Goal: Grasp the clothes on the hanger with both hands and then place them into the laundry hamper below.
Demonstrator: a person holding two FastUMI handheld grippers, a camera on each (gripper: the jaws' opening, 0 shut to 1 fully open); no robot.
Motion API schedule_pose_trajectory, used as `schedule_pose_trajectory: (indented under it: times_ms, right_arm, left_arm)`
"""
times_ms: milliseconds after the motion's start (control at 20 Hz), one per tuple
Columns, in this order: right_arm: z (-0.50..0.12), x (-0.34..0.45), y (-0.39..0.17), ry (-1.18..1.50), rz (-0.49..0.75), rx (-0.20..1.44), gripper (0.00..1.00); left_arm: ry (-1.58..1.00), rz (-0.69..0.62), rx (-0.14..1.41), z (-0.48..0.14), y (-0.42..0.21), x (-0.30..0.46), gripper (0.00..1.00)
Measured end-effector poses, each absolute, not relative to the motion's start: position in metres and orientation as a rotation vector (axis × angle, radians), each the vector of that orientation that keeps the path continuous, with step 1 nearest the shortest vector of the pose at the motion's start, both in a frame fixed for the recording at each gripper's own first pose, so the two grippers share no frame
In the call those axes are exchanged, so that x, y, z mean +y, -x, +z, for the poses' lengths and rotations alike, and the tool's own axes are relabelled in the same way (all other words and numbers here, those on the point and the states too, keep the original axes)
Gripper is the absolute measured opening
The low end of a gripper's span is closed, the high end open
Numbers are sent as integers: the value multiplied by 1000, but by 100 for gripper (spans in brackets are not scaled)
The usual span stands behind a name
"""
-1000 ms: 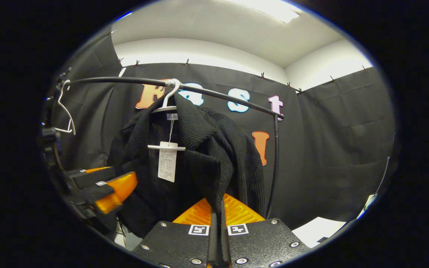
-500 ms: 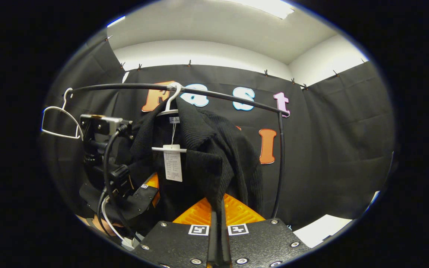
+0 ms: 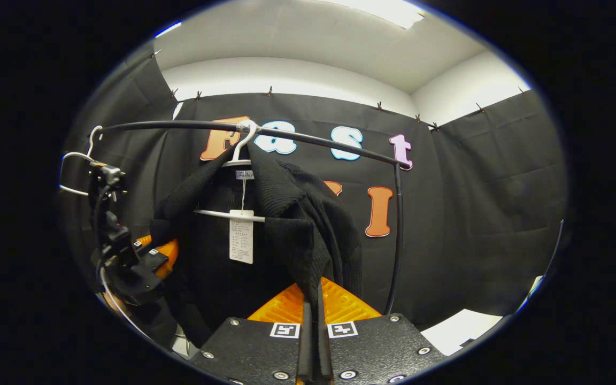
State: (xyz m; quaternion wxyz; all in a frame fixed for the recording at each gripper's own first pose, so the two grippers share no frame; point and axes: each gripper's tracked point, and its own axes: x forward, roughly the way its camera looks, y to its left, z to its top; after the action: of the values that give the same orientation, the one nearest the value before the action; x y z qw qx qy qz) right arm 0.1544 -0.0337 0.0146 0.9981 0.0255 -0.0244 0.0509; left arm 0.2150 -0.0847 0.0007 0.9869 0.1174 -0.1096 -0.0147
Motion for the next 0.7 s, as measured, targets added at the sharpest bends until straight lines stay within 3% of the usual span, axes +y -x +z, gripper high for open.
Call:
schedule_pose_trajectory:
  times_ms: [100, 250, 450, 600, 700]
  right_arm:
    - [23, -35, -148, -55, 102, -87, 5]
    - [34, -41, -141, -51, 61, -140, 4]
    - [50, -38, -129, -62, 68, -159, 4]
    - [66, -54, -121, -26, 15, -197, 2]
    - [82, -68, -122, 7, -16, -220, 2]
  left_arm:
    - [-239, -64, -222, 9, -206, -85, 19]
    - [-144, -175, -198, 18, -191, -96, 19]
    - [-154, -134, -181, 29, -187, -83, 19]
    - [-161, -109, -204, 37, -185, -83, 10]
    - [-192, -78, -217, 46, -185, -74, 8]
